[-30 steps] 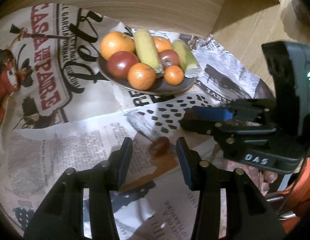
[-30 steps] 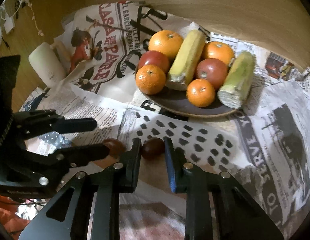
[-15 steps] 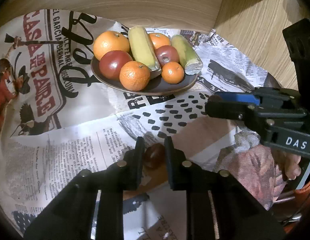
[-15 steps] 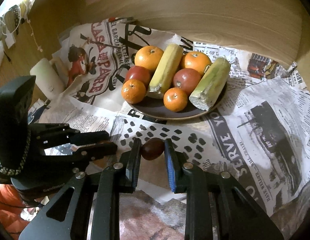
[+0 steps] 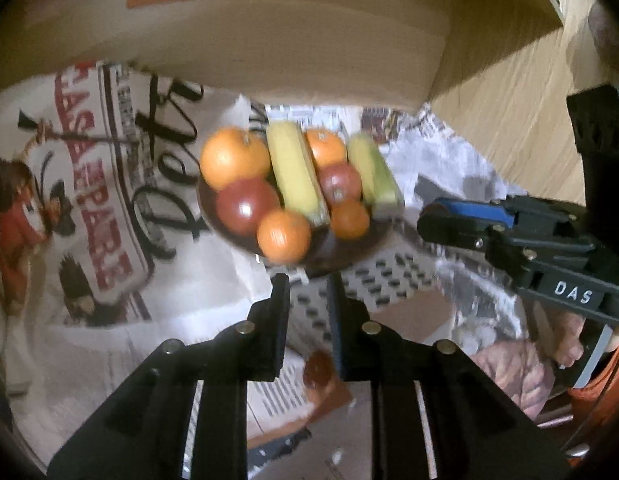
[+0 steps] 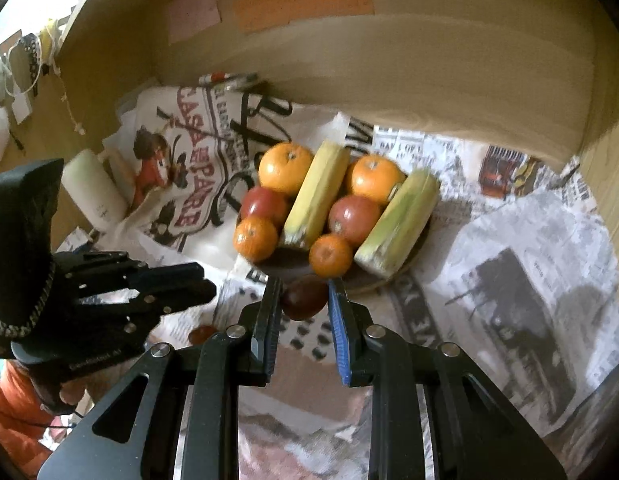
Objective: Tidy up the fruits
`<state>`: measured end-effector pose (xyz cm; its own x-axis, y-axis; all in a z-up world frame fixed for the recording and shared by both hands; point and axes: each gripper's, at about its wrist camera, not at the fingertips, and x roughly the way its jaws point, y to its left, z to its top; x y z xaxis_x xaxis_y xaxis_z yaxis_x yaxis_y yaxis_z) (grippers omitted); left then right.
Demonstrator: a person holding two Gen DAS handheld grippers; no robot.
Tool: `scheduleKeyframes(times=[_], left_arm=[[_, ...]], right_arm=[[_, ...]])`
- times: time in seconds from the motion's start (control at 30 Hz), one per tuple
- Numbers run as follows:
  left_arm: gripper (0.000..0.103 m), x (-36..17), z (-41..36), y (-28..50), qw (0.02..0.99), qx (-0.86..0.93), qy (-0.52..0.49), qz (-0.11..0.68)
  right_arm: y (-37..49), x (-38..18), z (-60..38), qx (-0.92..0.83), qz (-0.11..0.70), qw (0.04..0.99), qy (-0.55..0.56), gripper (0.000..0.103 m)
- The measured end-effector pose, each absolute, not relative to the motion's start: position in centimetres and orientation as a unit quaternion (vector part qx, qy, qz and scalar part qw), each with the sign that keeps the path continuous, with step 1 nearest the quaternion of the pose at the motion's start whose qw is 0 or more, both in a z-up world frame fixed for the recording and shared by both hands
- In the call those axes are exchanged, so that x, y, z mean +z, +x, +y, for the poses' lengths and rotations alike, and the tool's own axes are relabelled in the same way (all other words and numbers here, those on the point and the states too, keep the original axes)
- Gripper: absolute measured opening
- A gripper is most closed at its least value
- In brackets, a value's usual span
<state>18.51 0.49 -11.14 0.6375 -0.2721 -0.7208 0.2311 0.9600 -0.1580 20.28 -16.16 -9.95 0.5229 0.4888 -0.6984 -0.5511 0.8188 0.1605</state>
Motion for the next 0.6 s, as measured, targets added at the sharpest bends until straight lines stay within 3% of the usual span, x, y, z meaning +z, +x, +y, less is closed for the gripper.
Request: scheduleKeyframes(times=[0.3,0.6], left_arm=[[0.018,-8.3,1.5,21.7,0.913,-0.144,-0.039,0.379],[0.023,-12.3,1.7,20.0,0.882,-0.154,-0.045,0.442]], right_arm=[[22.7,-7.8,-15.7,0.287,0.360,0.886,-0.052,0.021],[23.7,-8.6,-16.0,0.288,0.370,0.882,-0.045,0.021]])
